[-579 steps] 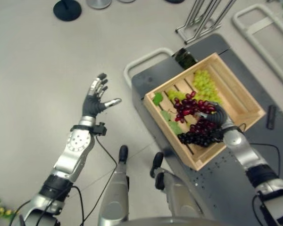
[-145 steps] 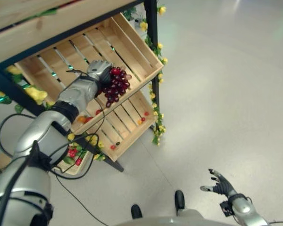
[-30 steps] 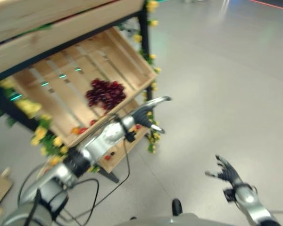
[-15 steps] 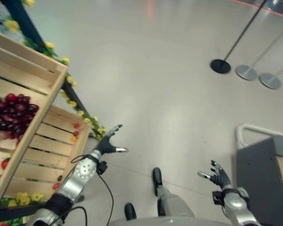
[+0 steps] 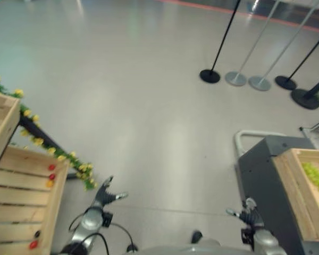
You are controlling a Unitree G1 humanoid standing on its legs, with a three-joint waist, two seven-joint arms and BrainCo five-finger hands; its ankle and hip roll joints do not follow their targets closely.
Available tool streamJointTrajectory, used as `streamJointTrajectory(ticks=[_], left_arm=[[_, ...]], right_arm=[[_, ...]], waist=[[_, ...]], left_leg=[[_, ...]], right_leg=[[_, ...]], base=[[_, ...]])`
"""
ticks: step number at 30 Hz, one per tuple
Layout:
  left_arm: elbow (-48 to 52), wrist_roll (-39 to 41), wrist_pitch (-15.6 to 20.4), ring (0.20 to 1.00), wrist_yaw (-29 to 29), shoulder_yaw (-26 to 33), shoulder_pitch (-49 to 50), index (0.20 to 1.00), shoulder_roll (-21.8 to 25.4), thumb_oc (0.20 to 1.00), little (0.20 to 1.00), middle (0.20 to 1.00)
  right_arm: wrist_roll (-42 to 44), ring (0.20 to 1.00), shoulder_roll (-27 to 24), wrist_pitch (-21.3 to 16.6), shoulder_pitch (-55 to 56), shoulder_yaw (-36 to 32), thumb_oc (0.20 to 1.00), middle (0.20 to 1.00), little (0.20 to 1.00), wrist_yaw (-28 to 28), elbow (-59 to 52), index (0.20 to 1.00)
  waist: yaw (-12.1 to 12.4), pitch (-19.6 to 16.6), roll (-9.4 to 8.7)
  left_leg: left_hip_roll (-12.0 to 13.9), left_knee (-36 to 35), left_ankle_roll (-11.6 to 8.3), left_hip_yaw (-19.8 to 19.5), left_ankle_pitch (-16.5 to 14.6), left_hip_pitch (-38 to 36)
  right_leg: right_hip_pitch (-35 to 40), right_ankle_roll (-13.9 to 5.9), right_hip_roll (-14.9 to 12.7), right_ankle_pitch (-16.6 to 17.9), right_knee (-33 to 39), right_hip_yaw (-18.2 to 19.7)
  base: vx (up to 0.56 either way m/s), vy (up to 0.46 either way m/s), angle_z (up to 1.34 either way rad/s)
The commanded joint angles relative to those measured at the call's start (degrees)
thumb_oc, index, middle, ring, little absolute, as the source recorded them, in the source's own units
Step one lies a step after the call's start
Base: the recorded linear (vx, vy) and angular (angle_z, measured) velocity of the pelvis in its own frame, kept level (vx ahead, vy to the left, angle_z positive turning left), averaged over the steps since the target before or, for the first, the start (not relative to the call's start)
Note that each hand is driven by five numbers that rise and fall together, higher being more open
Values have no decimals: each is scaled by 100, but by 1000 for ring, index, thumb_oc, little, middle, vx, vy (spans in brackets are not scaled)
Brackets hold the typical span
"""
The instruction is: Pick up the fruits from the basket on one side to the basket on the other side
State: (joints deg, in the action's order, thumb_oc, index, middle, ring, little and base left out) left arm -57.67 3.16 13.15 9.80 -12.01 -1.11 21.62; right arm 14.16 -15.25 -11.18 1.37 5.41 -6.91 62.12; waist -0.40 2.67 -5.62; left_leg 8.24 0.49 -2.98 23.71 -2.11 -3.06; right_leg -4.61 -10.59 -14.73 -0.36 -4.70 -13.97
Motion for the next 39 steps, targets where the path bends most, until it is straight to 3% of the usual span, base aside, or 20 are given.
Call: streamJointTrajectory(ticks=[1, 2, 4, 6, 9, 10, 11, 12, 13, 14, 15, 16, 23, 25, 26, 27, 28, 29, 32, 39], left_arm=[[-70, -71, 165, 1000, 226, 198, -201, 1000, -73, 1000, 1000, 1000], [-420, 93, 102, 1000, 251, 329, -157, 1000, -198, 1000, 1000, 1000], [-569, 349, 66, 1000, 275, 477, -108, 1000, -315, 1000, 1000, 1000], [-617, 420, 64, 1000, 290, 507, -55, 1000, -439, 1000, 1000, 1000], [-692, 411, 31, 1000, 293, 448, -134, 1000, -538, 1000, 1000, 1000], [-733, 472, 30, 1000, 269, 439, -158, 1000, -594, 1000, 1000, 1000], [-721, 578, 53, 1000, 193, 412, -104, 1000, -722, 1000, 1000, 1000], [-721, 578, 53, 1000, 193, 412, -105, 1000, -721, 1000, 1000, 1000], [-714, 667, 58, 1000, 108, 392, -77, 1000, -791, 1000, 1000, 1000], [-672, 671, 59, 1000, 80, 351, -58, 1000, -820, 1000, 1000, 1000], [-670, 671, 59, 1000, 80, 350, -55, 1000, -822, 1000, 1000, 1000], [-608, 627, 32, 1000, 49, 249, -69, 1000, -853, 1000, 1000, 1000], [-523, 489, 19, 1000, -12, 47, -120, 1000, -757, 1000, 1000, 1000], [-525, 431, 12, 1000, -15, 57, -131, 1000, -689, 1000, 1000, 1000], [-498, 396, 13, 1000, -17, 48, -172, 1000, -648, 1000, 1000, 1000], [-498, 396, 13, 1000, -17, 48, -172, 1000, -648, 1000, 1000, 1000], [-559, 317, 15, 1000, -68, -10, -223, 1000, -608, 1000, 1000, 1000], [-573, 310, 17, 1000, -93, -19, -232, 1000, -585, 1000, 1000, 1000], [-708, 316, -24, 1000, -127, 20, -245, 1000, -586, 1000, 1000, 1000], [-968, 570, -16, 1000, -316, 172, -132, 1000, -720, 1000, 1000, 1000]], right_arm=[[-2, 1000, -90, -112, -236, 124, 1000, 1000, 1000, -103, 64, 1000], [58, 1000, -65, -121, -248, 201, 1000, 1000, 1000, -91, 162, 1000], [106, 1000, -93, -143, -262, 278, 1000, 1000, 1000, -77, 147, 1000], [110, 1000, -178, -143, -249, 359, 1000, 1000, 1000, -53, 63, 1000], [125, 1000, -260, -132, -257, 392, 1000, 1000, 1000, -74, 75, 1000], [134, 1000, -291, -132, -286, 407, 1000, 1000, 1000, -75, 156, 1000], [62, 1000, -332, -113, -306, 478, 1000, 1000, 1000, -49, 250, 1000], [62, 1000, -331, -113, -307, 478, 1000, 1000, 1000, -49, 250, 1000], [-36, 1000, -336, -83, -289, 524, 1000, 1000, 1000, -3, 336, 1000], [-63, 1000, -344, -56, -282, 534, 1000, 1000, 1000, 17, 427, 1000], [-63, 1000, -346, -57, -281, 534, 1000, 1000, 1000, 17, 429, 1000], [-133, 1000, -307, -25, -249, 580, 1000, 1000, 1000, 36, 477, 1000], [-105, 1000, -72, 15, -156, 574, 1000, 1000, 1000, 47, 581, 1000], [-243, 1000, -42, 25, -202, 672, 1000, 1000, 1000, 85, 489, 1000], [-285, 1000, -24, 29, -266, 705, 1000, 1000, 1000, 86, 505, 1000], [-285, 1000, -24, 29, -266, 705, 1000, 1000, 1000, 86, 505, 1000], [-305, 1000, -5, 47, -268, 741, 1000, 1000, 1000, 152, 530, 1000], [-343, 1000, -4, 56, -232, 750, 1000, 1000, 1000, 176, 540, 1000], [-403, 1000, -22, 61, -206, 740, 1000, 1000, 1000, 196, 585, 1000], [-573, 1000, -44, 86, -225, 899, 1000, 1000, 1000, 257, 646, 1000]], waist=[[-119, 77, 190], [-111, 122, 204], [-121, 197, 275], [-122, 287, 332], [-105, 381, 285], [-60, 427, 237], [-14, 427, 208], [-19, 416, 205], [-50, 299, 257], [-47, 255, 308], [-45, 260, 313], [-77, 184, 411], [-260, 105, 397], [-251, 202, 362], [-268, 301, 355], [-268, 301, 354], [-306, 306, 365], [-300, 286, 374], [-157, 127, 383], [1, -164, 275]], left_leg=[[-73, 216, 57, -509, 325, 766], [150, 299, -72, -651, 470, 775], [450, 335, -257, -785, 804, 854], [591, 318, -338, -939, 1001, 923], [456, 673, -327, -1209, 898, 1028], [180, 1012, -274, -1504, 704, 1066], [-487, 1391, -144, -1719, 200, 1023], [-492, 1386, -142, -1721, 210, 1036], [-849, 1347, -28, -1508, 14, 912], [-1005, 1269, 24, -1519, -71, 848], [-1002, 1270, 26, -1518, -79, 839], [-1253, 904, 222, -1589, -315, 668], [-1136, 52, 330, -1603, -33, 384], [-1124, -93, 370, -1575, 48, 353], [-1098, -116, 391, -1619, 139, 384], [-1099, -116, 391, -1619, 139, 385], [-1074, -94, 410, -1772, 190, 418], [-1039, -98, 408, -1828, 216, 433], [-961, -146, 408, -1803, 264, 512], [-955, -404, 299, -1715, 363, 425]], right_leg=[[224, 94, 281, 119, -97, 574], [234, 246, 523, -120, -142, 584], [249, 399, 819, -253, -167, 570], [290, 514, 1023, -297, -52, 574], [307, 609, 1062, -181, 140, 541], [301, 634, 1044, -105, 234, 550], [278, 624, 1068, 88, 458, 599], [265, 623, 1064, 95, 461, 596], [187, 591, 1122, 214, 554, 592], [159, 570, 1175, 239, 564, 618], [168, 568, 1178, 236, 564, 619], [32, 519, 1271, 276, 479, 613], [-240, 420, 1211, 391, 144, 337], [-518, 297, 1124, 468, -308, 226], [-718, 116, 1028, 611, -674, 293], [-719, 116, 1028, 610, -675, 293], [-714, 124, 1106, 537, -724, 660], [-658, 162, 1070, 470, -725, 737], [-194, 299, 874, 137, -534, 439], [206, 271, 874, 350, 466, 524]], base=[[9, -429, -37], [-11, -466, -27], [-38, -492, -17], [-89, -341, -4], [-136, -324, -2], [-139, -240, -12], [-138, -239, -19], [-159, -210, -44], [-98, -82, -27], [-94, -80, -22], [-80, -21, 3], [-59, -9, 4], [-136, 33, 4], [-170, 64, -7], [-107, 47, -16], [-145, 54, -12], [-62, -2, 10], [-75, -12, 24], [-44, -40, 27], [-1, -72, -9]])
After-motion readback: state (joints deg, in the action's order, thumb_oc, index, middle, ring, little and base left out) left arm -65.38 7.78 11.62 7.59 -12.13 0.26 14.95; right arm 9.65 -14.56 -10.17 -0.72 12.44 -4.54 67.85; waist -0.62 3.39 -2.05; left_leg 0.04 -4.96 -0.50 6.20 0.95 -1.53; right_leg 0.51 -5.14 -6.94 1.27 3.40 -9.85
